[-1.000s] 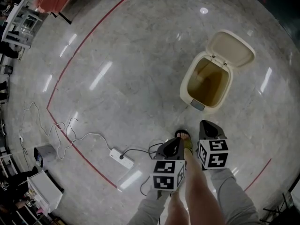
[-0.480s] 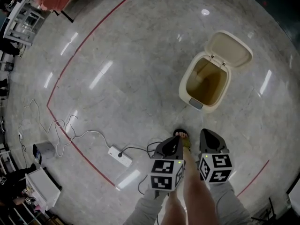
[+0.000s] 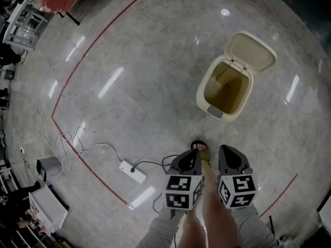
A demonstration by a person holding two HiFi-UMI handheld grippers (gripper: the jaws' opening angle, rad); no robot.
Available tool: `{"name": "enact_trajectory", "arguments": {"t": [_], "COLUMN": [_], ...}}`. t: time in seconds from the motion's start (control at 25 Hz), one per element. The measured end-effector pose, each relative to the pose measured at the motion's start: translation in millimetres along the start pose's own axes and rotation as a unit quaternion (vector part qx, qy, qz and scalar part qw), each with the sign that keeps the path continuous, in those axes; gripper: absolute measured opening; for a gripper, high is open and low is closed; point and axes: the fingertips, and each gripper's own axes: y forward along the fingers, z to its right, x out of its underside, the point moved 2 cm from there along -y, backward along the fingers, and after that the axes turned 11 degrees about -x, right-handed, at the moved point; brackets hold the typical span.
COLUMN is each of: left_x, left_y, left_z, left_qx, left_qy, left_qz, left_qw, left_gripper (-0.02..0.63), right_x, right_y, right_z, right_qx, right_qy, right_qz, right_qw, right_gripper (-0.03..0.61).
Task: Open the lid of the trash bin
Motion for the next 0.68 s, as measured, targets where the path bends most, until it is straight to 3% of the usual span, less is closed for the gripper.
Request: {"name": "enact_trajectory", "arguments": {"t": [0.68], "left_x": [-4.3], "left_y": [-3.0], "left_z": [3.7], "left_qx": [0.001], "left_qy": [-0.001], "left_qz": [0.003], "left_qw": [1.0], "left_gripper": [0.005], "right_x": [-3.9], "right_y": [-2.0], "right_z": [-0.5], "right_qx": [-0.002], "right_qy": [-0.008], "right_qz": [0.003], "right_qw": [1.0], "right_gripper": [-0.006]}}
